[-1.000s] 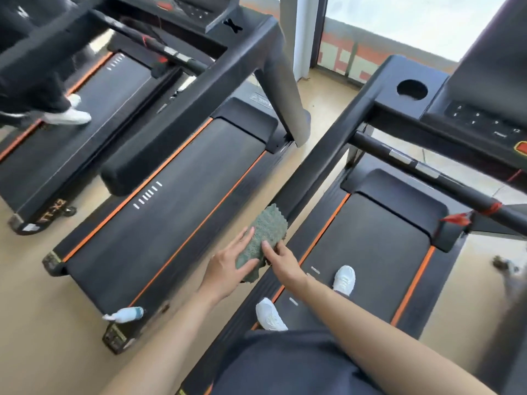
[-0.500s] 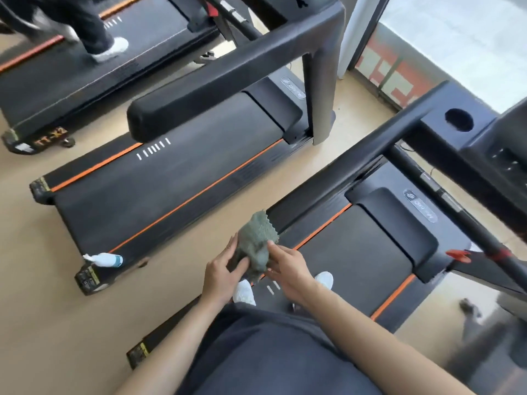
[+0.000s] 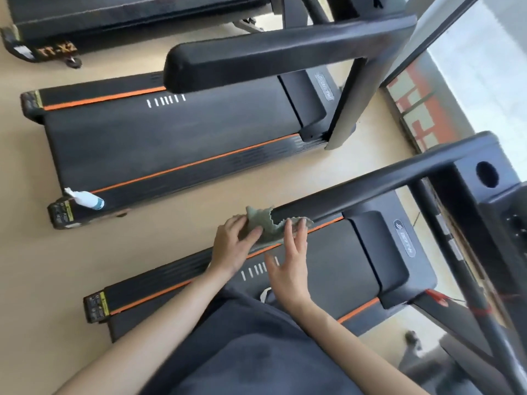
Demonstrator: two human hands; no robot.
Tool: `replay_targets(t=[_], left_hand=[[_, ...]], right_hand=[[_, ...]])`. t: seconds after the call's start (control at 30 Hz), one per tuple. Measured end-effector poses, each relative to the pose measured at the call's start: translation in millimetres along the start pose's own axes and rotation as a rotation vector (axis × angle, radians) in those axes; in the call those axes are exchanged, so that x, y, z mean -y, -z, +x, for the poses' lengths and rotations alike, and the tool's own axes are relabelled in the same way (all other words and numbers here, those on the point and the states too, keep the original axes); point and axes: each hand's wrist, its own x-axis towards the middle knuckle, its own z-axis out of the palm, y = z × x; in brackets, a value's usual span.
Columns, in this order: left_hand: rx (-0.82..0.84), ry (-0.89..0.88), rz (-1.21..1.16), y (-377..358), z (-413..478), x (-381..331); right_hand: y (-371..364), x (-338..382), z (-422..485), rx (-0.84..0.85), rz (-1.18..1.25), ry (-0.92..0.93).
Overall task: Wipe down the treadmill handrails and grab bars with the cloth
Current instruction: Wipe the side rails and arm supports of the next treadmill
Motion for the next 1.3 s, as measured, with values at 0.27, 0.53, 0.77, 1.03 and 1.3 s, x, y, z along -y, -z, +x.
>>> replay_targets(t=[0.27, 0.53, 0.77, 1.03, 1.3], left_hand=[[-0.046, 0.258, -0.012, 2.8, 33.9, -19.4], [-0.103, 0.417, -0.009, 3.4, 53.7, -8.5], [-0.052, 0.141, -0.015, 20.2, 36.6, -24.2], [0.163, 0.324, 0.062, 17.3, 6.0, -47.2], [0.194, 0.553, 0.087, 8.3, 23.6, -73.7]], right_hand=[[22.0, 3.4, 50.3, 0.026, -0.535, 0.236], [47.9, 19.6, 106.7, 0.288, -0.786, 0.367], [66.6, 21.6, 152.0, 0.534, -0.615, 0.68], [75.2, 26.8, 194.9, 1.114, -0.664, 0.589], [71.4, 23.6, 238.3, 1.438, -0.639, 0.475]])
